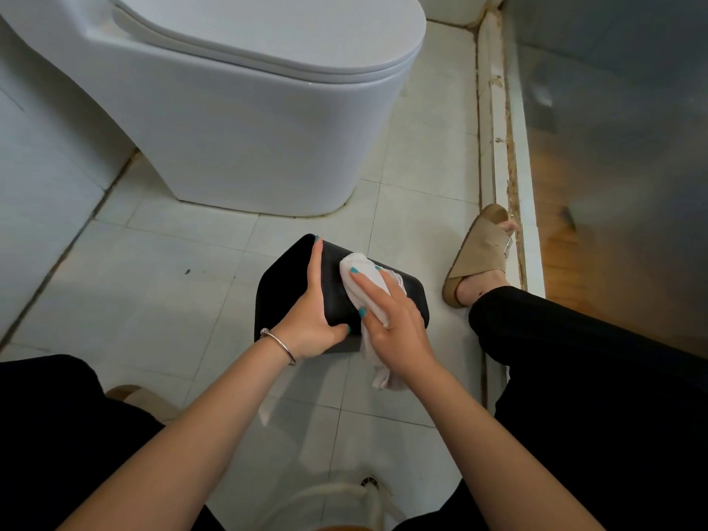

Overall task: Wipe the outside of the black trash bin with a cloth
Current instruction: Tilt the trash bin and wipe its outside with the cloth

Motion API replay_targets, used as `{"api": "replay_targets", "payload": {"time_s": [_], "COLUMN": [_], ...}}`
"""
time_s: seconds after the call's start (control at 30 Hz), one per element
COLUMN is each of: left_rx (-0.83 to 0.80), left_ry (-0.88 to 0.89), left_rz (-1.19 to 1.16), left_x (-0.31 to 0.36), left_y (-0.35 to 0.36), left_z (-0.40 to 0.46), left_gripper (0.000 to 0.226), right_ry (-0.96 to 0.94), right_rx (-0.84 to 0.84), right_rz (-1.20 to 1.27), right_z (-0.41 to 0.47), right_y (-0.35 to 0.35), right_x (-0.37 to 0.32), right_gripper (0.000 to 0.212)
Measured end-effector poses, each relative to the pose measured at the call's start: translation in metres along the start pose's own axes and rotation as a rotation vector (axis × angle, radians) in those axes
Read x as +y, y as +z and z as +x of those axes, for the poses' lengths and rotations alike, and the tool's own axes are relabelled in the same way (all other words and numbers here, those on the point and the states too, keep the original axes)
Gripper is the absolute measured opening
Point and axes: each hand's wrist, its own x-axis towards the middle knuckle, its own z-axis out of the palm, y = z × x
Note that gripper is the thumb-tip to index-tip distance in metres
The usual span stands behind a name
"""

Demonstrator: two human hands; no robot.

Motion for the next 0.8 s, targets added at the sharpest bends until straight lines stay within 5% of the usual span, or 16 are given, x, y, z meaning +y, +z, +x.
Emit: {"api": "replay_targets", "payload": {"time_s": [0.43,0.8], "left_rx": [0.013,0.031], "left_ry": [0.027,0.002], "left_rz": [0.063,0.008], "left_x": [-0.002,-0.005], "left_y": [-0.004,0.002], "left_z": [-0.003,-0.011], "left_gripper": [0.129,0.13], "right_ry": [0.315,0.286], "right_rx": [0.025,-0.021], "right_rz": [-0.022,-0.06], "right_z": [0.001,0.005], "right_y": [-0.02,-0.008], "right_x": [0.071,0.052], "right_gripper": [0.062,0.064]}}
